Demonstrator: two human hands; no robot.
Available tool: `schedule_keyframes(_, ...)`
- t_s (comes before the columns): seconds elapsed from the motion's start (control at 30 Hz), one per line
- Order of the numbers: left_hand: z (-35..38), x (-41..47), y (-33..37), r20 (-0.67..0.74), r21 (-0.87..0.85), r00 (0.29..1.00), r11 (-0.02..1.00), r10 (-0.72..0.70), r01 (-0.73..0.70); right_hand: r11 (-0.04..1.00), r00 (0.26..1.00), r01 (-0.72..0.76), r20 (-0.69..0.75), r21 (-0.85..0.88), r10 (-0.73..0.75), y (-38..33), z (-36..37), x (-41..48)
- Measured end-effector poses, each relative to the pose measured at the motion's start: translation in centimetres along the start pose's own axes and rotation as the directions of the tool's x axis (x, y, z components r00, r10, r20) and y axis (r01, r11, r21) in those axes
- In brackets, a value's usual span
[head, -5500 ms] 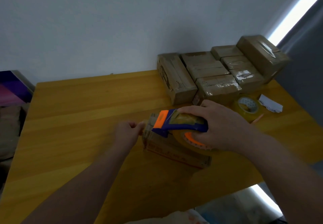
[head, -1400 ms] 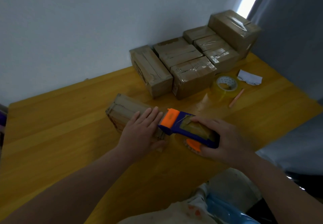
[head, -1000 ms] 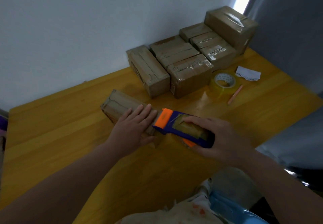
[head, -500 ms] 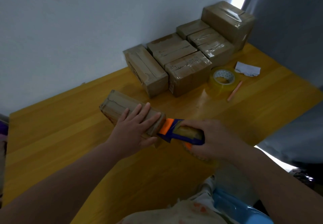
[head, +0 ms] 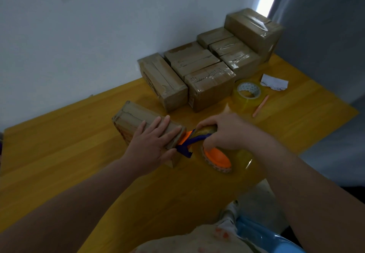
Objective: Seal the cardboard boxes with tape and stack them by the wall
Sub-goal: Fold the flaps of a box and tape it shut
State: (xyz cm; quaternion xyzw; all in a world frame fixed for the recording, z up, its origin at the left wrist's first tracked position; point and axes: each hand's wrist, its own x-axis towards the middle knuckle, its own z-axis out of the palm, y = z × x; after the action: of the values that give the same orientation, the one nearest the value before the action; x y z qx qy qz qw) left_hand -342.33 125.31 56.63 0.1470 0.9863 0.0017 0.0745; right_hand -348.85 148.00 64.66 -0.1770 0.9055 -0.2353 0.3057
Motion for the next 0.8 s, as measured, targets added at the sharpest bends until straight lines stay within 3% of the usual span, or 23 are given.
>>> schedule_keyframes(0.27, 0.5, -1.0, -0.4, -0.037, -0.036, 0.999, 0.999, 0.022, -0.023, 0.991, 0.98, -0.105, 0.159, -0.087, 0.118, -0.9, 0.5, 2.6)
schedule_keyframes(0.43, 0.4, -1.1, -0.2, -0.006, -0.085, 1.0, 0.996, -0.01, 0.009, 0.975, 0.946, -0.205, 0.271, 0.083, 0.176, 0.8, 4.0, 2.9)
schedule_keyframes(0.67, -1.6, -0.1, 2.5, 0.05, -0.133, 0.978, 0.97, -0.201, 0.206, 0.953, 0.975, -0.224, 0.054, 0.206, 0.217, 3.7, 2.1, 1.9)
schedule_keyframes(0.8, -1.2, 1.2, 4.2, 0.084, -0.136, 0.921, 0.912, -0.379, 0.388, 0.94, 0.971, -0.208, -0.058, 0.269, 0.232, 5.2, 3.8, 2.0)
